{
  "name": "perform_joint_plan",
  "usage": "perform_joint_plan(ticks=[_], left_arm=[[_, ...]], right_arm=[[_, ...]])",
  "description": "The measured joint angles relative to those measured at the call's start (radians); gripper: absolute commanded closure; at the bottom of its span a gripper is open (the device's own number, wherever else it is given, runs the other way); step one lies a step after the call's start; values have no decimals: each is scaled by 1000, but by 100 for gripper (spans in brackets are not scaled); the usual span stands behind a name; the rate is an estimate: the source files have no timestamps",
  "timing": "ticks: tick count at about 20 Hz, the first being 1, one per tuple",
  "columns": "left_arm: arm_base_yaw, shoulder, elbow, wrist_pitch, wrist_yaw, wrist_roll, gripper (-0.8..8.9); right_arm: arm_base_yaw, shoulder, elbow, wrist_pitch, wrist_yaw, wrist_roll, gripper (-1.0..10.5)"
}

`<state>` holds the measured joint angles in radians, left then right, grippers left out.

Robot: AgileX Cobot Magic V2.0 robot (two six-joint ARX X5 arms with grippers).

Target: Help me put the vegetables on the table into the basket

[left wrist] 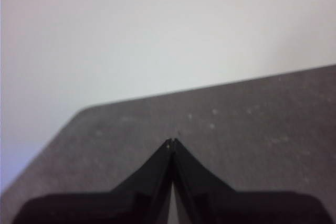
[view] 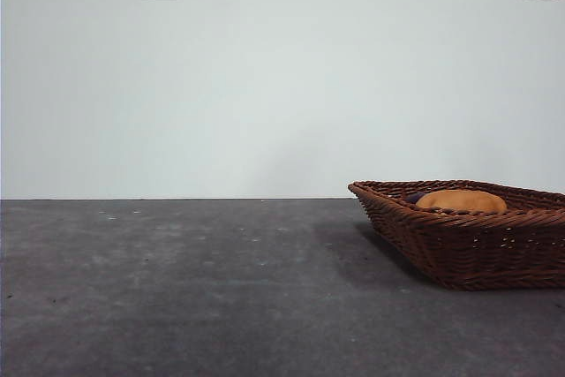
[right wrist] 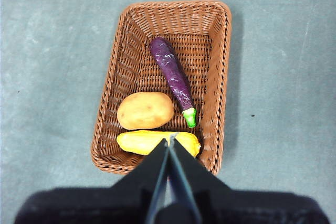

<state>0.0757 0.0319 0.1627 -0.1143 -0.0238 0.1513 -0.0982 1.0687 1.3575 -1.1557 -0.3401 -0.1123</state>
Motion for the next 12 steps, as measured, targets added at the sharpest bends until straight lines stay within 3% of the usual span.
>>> perform_joint_plan(ticks=[7,12], left_arm=[[3,-24,-145,-5,-3,-98,817],[3,-25,-145,-35,10,-116,817]], right_arm=[[0,0,0,0,0,0,945],[0,0,0,0,0,0,945]])
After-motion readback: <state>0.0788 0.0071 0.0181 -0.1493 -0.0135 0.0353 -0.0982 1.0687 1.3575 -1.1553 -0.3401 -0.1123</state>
